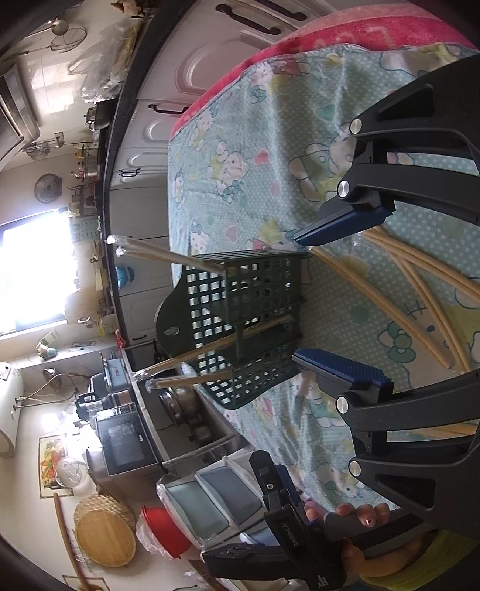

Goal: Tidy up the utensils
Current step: 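Withdraw both open tools from the basket down to the loose chopsticks, then close the left tool on a loose chopstick while the right tool grasps another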

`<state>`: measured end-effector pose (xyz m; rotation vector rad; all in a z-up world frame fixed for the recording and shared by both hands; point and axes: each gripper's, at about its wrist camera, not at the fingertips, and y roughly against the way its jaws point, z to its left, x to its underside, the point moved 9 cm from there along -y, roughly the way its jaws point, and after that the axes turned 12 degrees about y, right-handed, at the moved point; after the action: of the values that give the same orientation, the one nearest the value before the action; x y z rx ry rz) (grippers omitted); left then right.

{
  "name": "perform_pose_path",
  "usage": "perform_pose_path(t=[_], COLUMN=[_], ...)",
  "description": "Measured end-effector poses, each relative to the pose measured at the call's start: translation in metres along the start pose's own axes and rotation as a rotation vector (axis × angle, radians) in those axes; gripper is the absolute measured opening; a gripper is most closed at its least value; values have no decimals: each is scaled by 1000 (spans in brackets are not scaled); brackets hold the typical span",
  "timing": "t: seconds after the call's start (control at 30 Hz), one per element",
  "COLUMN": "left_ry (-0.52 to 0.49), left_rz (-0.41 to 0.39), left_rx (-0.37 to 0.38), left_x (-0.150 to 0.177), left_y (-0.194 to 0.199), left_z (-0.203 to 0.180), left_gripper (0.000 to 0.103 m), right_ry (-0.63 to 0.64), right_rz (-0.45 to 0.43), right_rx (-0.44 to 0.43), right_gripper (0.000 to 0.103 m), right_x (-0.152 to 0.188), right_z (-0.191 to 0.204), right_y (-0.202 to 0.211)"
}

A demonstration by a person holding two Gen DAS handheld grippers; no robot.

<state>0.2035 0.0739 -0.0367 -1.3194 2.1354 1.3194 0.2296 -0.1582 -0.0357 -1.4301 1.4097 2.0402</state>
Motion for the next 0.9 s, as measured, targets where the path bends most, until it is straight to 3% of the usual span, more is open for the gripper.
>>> perform_pose_path(t=[0.53, 0.8, 0.9], left_ry=[0, 18, 25], left_rz=[107, 188, 216], left_rx=[-43, -29, -29], left_x=[37, 60, 68], left_y=[-18, -29, -34], left_z=[23, 28, 30], left_gripper=[92, 80, 71], right_ry=[-9, -12, -9], right_rz=[91, 139, 150], right_rx=[4, -2, -1], right_gripper=[56, 56, 56], right_x=[37, 53, 57], right_z=[-4, -3, -3], right_y=[-17, -26, -28])
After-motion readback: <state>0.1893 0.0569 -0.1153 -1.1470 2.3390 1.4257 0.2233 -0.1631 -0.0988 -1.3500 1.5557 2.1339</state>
